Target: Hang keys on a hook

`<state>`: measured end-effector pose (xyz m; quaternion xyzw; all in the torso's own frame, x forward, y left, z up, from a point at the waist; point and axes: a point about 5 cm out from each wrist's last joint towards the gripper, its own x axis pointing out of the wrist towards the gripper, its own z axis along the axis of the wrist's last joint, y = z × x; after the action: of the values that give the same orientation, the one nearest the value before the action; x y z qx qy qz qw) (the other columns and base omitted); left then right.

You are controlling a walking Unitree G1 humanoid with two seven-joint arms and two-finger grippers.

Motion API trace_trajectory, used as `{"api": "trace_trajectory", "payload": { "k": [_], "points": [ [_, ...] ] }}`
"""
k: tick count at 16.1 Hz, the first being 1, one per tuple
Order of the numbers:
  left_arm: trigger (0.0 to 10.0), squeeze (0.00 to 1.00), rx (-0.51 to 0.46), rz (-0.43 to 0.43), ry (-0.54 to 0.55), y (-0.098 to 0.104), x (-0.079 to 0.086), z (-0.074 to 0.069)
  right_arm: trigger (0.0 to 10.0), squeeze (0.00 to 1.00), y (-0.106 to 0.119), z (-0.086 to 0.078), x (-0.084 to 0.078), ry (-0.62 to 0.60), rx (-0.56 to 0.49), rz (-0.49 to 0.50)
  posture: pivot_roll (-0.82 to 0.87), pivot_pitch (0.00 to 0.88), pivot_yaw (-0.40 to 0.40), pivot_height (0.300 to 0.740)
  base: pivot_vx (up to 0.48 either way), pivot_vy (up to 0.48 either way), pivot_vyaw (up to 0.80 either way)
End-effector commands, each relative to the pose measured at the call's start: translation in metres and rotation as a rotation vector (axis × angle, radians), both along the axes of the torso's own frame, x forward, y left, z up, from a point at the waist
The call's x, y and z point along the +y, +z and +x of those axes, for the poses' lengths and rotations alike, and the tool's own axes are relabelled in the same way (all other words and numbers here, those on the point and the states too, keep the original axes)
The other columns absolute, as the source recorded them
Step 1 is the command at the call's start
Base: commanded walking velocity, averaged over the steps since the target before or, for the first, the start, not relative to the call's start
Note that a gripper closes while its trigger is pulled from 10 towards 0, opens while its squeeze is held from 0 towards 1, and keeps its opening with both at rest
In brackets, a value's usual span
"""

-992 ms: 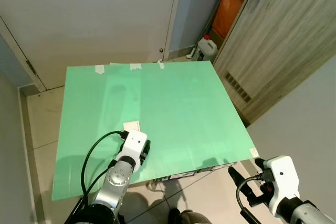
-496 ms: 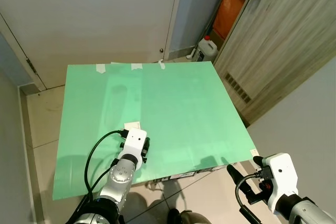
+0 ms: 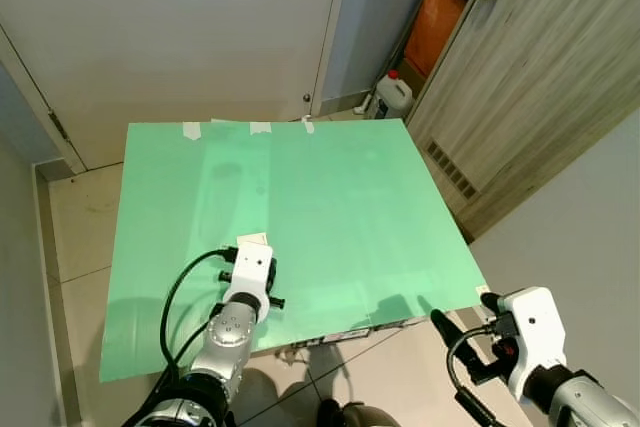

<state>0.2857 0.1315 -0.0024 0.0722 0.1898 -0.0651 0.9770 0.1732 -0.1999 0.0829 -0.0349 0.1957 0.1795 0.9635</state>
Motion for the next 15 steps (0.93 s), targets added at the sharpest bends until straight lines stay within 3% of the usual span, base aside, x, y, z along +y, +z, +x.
{"api": "trace_trajectory", "payload": {
  "k": [1,4,8,12,14,15],
  "points": [
    [0.0,0.0,0.102,-0.006,0.015,-0.019,-0.002,-0.017,10.0,0.0,-0.001,-0.001,-0.004,-0.015,0.017,-0.011,-0.23,0.194,-0.176,0.74,0.0,0.0,0.0],
    [0.0,0.0,-0.073,-0.025,0.024,0.012,-0.005,0.002,10.0,0.0,-0.002,0.0,-0.003,-0.015,0.017,-0.01,-0.21,0.196,-0.16,0.74,0.0,0.0,0.0],
    [0.0,0.0,-0.279,-0.082,-0.003,0.065,-0.018,0.009,10.0,0.0,-0.006,0.006,0.002,-0.018,0.012,0.006,-0.18,0.186,-0.14,0.74,0.0,0.0,0.0],
    [0.0,0.0,-0.38,-0.079,-0.072,0.107,-0.031,0.011,10.0,0.0,-0.01,0.017,0.011,-0.006,-0.004,0.028,-0.14,0.16,-0.133,0.74,0.0,0.0,0.0],
    [0.0,0.0,-0.323,-0.031,-0.07,0.099,-0.026,0.008,10.0,0.0,-0.011,0.023,0.014,-0.001,-0.014,0.033,-0.13,0.144,-0.129,0.74,0.0,0.0,0.0],
    [10.0,0.0,-0.294,0.001,-0.07,0.093,-0.023,0.004,10.0,0.0,-0.011,0.026,0.015,0.001,-0.019,0.034,-0.13,0.138,-0.127,0.74,0.0,0.0,0.0]
  ]
}}
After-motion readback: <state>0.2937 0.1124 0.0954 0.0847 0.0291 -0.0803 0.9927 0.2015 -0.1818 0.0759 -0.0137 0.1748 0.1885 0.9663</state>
